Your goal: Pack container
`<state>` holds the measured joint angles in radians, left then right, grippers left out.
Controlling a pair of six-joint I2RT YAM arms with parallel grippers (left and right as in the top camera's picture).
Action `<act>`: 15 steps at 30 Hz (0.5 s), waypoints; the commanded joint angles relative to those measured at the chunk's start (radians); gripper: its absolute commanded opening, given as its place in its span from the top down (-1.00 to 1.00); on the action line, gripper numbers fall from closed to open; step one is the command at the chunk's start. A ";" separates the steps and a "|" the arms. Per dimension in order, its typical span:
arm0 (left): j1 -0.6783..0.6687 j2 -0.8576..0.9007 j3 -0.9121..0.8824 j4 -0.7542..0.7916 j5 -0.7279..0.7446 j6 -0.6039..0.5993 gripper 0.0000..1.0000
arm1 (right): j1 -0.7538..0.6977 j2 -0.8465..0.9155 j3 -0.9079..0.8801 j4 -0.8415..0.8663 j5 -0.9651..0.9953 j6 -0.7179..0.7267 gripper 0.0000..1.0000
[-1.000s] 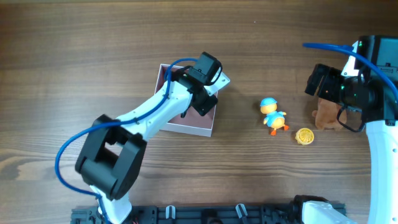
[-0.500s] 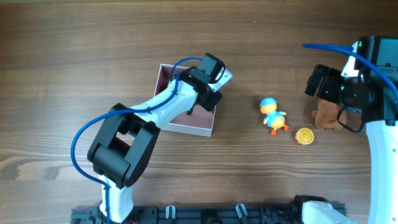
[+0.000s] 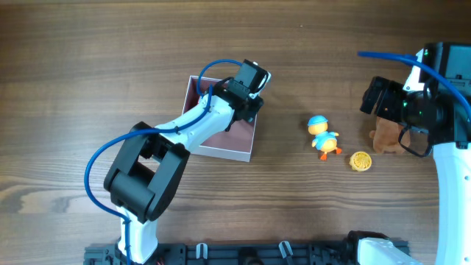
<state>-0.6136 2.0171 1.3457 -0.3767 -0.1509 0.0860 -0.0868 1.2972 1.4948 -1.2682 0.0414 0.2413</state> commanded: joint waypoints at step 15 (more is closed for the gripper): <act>0.002 -0.008 0.005 0.004 -0.167 -0.146 0.92 | -0.002 0.006 -0.005 -0.001 -0.016 -0.006 -0.99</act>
<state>-0.6140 2.0171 1.3457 -0.3756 -0.2893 -0.0479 -0.0868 1.2972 1.4948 -1.2682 0.0414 0.2413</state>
